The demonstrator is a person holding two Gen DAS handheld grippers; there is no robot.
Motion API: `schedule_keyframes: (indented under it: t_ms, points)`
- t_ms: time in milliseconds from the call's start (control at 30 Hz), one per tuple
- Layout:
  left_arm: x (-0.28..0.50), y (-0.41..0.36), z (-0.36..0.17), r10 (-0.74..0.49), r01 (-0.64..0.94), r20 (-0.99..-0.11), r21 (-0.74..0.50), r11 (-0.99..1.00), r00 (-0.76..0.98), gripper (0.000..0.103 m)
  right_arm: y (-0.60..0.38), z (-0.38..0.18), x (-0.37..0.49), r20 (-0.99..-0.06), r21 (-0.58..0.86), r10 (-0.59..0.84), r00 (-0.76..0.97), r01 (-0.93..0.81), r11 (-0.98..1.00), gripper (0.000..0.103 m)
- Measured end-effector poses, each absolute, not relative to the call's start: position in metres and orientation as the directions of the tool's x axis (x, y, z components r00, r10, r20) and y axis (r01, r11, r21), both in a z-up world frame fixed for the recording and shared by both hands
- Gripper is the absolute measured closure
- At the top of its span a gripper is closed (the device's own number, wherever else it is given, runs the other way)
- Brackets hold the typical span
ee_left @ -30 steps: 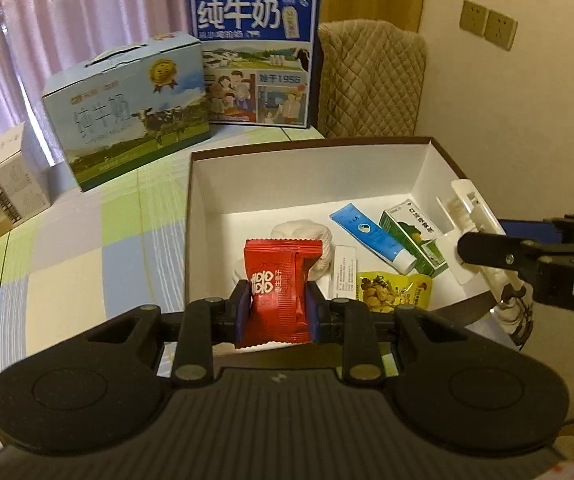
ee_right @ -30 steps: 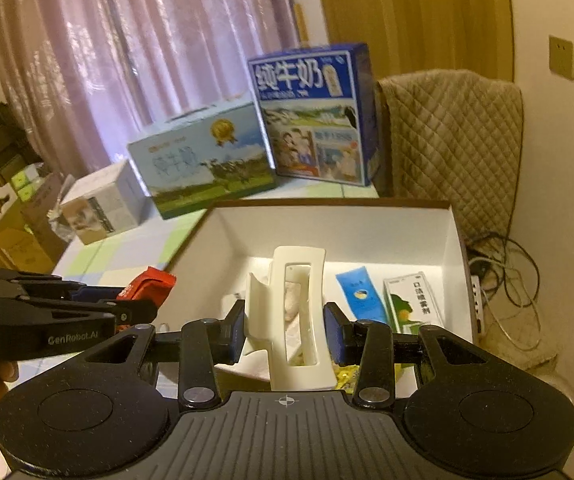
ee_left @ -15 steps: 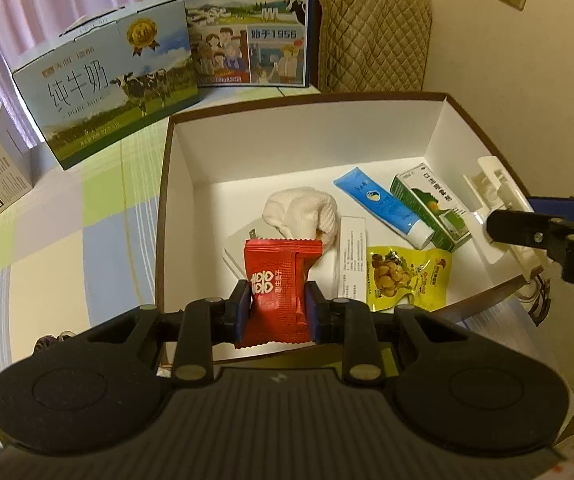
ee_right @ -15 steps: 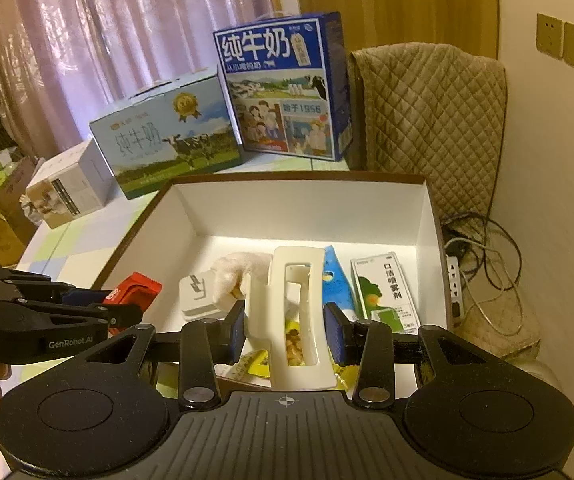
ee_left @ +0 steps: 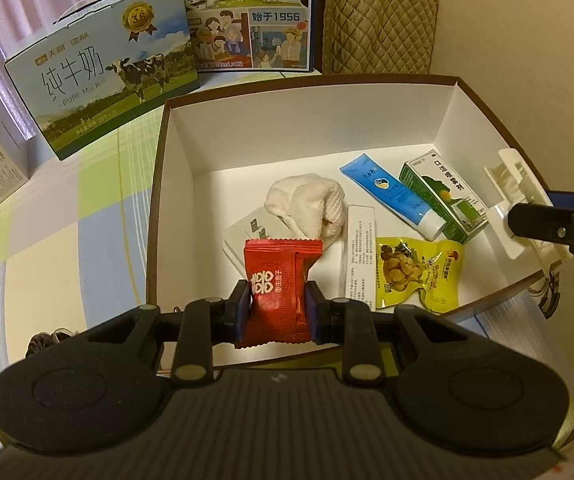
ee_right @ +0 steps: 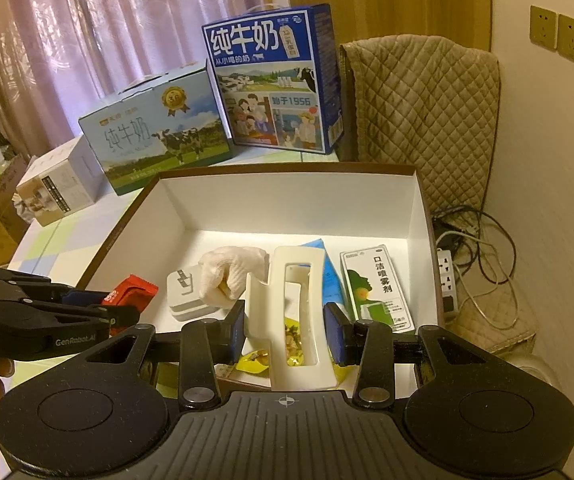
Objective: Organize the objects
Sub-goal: 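Release the candy packet and hair clip into the box by opening both tools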
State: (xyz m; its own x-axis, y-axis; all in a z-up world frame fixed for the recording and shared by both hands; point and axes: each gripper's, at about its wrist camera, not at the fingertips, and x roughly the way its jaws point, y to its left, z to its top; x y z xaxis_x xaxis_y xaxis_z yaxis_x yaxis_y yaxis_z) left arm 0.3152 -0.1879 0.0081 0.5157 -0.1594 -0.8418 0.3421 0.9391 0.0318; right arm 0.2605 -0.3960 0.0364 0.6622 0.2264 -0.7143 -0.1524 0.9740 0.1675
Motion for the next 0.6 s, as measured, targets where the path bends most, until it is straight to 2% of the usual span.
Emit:
schedule_keyframes:
  t_ms: [333, 600]
  points:
    - [0.3183, -0.1875, 0.0084, -0.178, 0.351, -0.843, 0.014, 0.936, 0.507, 0.078, -0.3989, 0.0369, 0.262, -0.714, 0.164, 0.223, 0.663, -0.151, 0.975, 0.066]
    - [0.3197, -0.1825, 0.0123, -0.169, 0.344, -0.84, 0.023, 0.939, 0.516, 0.071, -0.3991, 0.0357, 0.2624, -0.716, 0.165, 0.224, 0.661, -0.152, 0.975, 0.066]
